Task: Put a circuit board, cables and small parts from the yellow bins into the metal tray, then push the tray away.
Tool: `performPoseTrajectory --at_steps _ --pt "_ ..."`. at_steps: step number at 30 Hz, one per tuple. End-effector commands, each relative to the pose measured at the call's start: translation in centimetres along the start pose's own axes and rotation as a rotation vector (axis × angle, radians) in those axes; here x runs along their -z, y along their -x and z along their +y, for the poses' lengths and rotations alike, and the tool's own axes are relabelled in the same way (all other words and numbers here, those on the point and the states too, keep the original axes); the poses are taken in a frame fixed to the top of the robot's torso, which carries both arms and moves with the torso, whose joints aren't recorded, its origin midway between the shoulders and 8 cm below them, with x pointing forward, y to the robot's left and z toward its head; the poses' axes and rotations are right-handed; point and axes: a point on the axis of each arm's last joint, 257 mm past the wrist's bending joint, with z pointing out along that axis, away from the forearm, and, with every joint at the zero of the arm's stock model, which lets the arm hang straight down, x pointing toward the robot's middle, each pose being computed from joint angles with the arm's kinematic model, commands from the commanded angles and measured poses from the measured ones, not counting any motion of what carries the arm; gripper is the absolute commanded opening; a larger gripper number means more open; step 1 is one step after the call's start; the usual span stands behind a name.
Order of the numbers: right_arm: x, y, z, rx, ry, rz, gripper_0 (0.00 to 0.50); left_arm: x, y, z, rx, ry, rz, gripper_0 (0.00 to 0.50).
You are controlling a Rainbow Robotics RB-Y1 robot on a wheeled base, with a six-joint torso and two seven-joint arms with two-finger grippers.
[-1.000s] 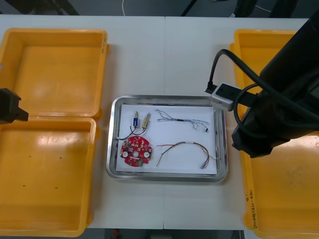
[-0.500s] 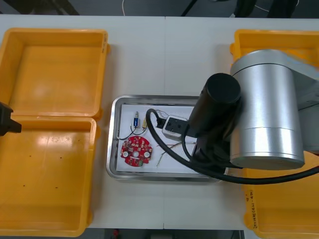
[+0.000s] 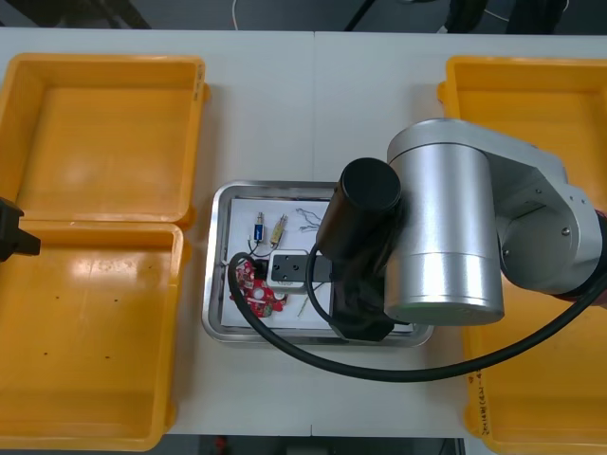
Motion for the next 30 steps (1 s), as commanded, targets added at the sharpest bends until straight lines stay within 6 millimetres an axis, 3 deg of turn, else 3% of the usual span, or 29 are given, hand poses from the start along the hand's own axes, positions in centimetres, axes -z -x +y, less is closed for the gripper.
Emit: performPoseTrajectory --at_steps 1,12,30 --pt "-1.1 0.9 0.8 0.09 -0.015 0.015 0.5 1.3 0.3 1.0 -0.072 0.036 -0.029 0.5" --pt "-4.3 2.5 2.7 0.112 0.005 0.036 0.5 1.3 0.3 0.9 -0.072 0.035 -0.028 0.5" --pt "-7.1 1.8 5.4 0.153 0.014 0.075 0.5 1.3 0.3 0.9 -0.072 0.035 -0.028 0.5"
